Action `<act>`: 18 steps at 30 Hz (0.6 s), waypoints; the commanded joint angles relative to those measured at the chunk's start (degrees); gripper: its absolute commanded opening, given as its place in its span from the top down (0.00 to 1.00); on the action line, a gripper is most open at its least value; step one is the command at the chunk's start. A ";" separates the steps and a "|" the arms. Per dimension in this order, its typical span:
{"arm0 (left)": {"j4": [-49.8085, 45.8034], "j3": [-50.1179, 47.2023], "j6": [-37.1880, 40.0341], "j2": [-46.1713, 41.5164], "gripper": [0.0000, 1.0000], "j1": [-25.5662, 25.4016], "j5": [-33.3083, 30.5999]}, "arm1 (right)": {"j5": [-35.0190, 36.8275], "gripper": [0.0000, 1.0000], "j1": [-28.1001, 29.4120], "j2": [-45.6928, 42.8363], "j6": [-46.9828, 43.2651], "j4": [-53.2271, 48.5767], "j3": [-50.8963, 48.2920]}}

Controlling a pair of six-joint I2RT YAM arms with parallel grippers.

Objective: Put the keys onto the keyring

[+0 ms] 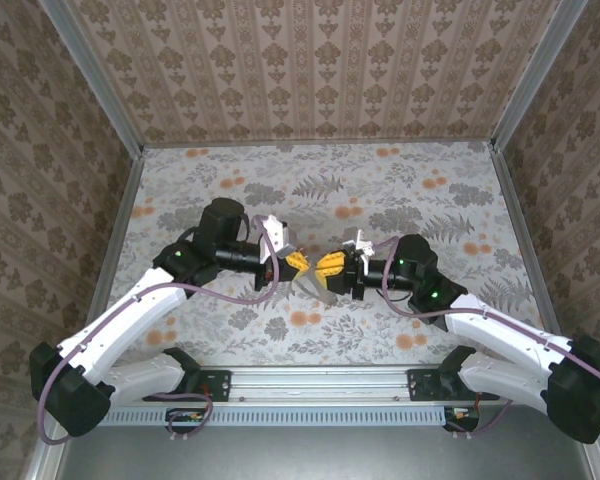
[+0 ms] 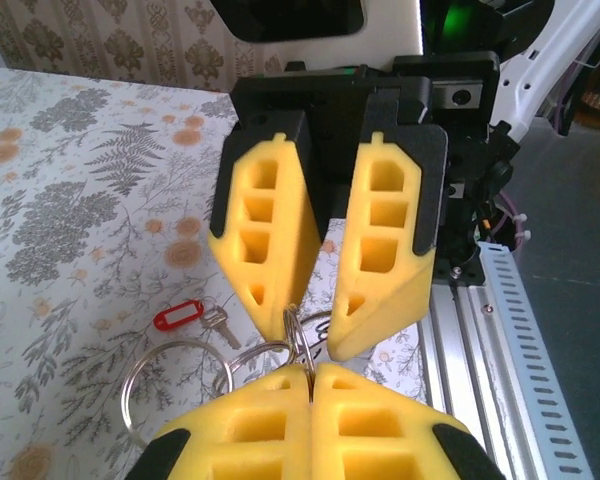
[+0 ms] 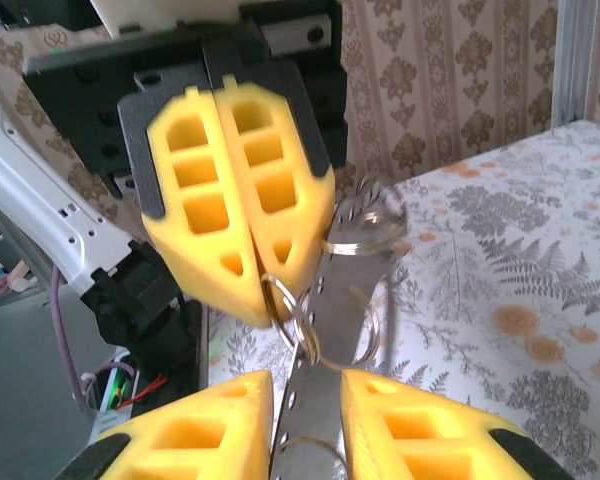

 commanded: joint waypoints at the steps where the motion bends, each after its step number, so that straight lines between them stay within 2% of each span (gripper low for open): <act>1: -1.65 2.98 3.31 -0.22 1.00 -0.55 0.72 | 1.83 0.76 0.06 0.10 -2.47 -4.61 0.58; 18: -3.25 3.64 4.19 0.05 1.00 -2.02 -0.11 | -0.61 0.74 0.13 0.10 -3.02 -3.22 3.62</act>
